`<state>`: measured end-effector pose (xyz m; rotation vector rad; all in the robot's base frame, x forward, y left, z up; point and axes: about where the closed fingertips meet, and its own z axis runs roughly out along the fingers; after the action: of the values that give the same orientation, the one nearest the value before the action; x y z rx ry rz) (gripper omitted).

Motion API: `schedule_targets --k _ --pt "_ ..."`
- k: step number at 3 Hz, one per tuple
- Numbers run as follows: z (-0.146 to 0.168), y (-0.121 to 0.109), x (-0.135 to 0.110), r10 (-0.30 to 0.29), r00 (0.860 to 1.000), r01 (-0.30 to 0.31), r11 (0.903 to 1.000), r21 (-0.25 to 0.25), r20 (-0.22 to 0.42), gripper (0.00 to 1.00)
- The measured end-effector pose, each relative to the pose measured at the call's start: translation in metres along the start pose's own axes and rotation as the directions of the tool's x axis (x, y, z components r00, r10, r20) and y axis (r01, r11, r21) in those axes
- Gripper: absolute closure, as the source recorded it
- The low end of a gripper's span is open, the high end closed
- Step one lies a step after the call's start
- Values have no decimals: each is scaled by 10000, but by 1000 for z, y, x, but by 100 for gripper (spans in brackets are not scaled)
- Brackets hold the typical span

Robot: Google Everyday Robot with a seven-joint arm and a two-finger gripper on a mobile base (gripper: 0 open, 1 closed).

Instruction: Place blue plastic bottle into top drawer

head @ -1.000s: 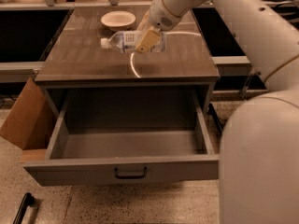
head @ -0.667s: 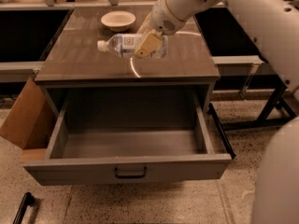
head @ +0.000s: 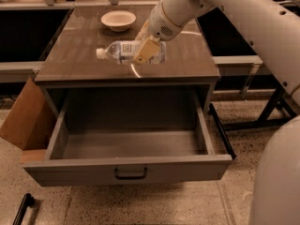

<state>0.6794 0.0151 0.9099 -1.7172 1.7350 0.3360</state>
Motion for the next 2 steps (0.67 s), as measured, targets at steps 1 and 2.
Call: schedule_targets --k 1,2 --pt "-1 15 7 79 9999 -78 9999 75 -83 100" --pt "-2 43 16 270 9992 -264 9995 198 -298 100"
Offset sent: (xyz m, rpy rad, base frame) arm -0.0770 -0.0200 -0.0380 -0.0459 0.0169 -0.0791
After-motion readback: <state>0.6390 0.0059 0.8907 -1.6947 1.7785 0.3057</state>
